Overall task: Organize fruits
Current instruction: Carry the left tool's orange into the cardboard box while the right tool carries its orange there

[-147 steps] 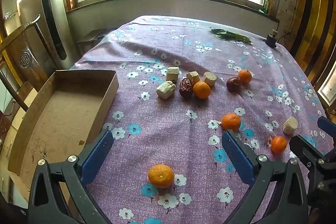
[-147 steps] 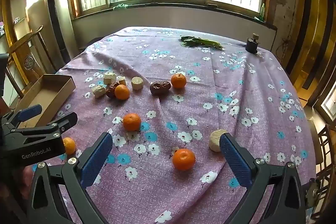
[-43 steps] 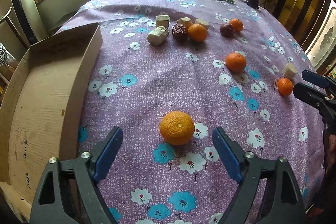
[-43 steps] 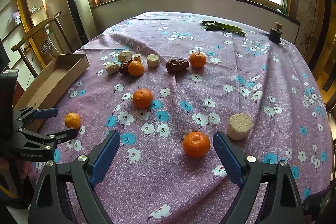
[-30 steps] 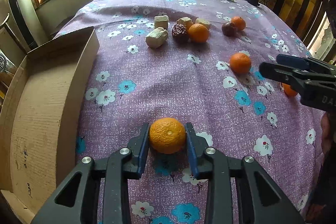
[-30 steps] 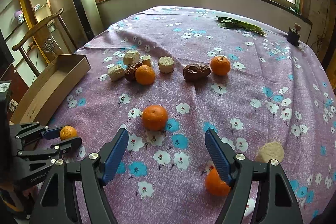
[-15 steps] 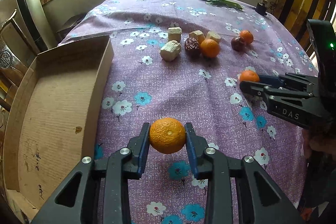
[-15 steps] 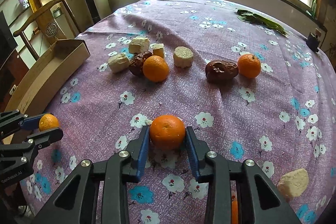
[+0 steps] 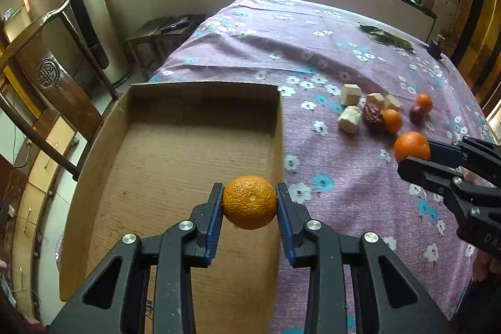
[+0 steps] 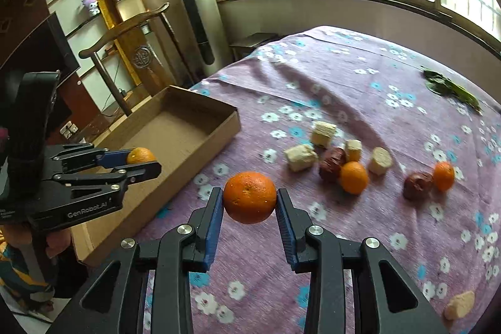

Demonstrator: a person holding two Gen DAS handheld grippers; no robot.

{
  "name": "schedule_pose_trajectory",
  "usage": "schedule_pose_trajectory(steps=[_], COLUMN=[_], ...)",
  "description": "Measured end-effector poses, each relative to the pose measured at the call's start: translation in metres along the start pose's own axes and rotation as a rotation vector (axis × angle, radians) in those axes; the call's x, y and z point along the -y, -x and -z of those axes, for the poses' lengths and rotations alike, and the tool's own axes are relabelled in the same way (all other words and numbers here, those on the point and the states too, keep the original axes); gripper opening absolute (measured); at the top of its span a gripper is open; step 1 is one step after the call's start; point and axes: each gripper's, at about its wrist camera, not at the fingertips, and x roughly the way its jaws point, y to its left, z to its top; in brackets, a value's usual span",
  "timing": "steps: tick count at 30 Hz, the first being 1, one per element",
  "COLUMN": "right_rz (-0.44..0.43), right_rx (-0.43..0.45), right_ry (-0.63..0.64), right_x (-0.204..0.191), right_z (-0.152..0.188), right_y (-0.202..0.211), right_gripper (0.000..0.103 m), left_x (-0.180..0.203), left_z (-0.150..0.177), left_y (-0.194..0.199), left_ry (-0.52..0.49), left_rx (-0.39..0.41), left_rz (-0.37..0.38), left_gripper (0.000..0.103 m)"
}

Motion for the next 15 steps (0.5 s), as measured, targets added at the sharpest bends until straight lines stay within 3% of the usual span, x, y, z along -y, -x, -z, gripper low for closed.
schedule_pose_trajectory(steps=[15], right_rz=[-0.074], right_rx=[-0.094], right_ry=[0.114], right_x=[-0.055], right_z=[-0.052], right_y=[-0.086], right_gripper=[0.037], left_x=[-0.072], left_z=[-0.03], left_y=[-0.055], left_ry=[0.118], left_rx=[-0.065], left_rz=[-0.104], left_gripper=[0.031])
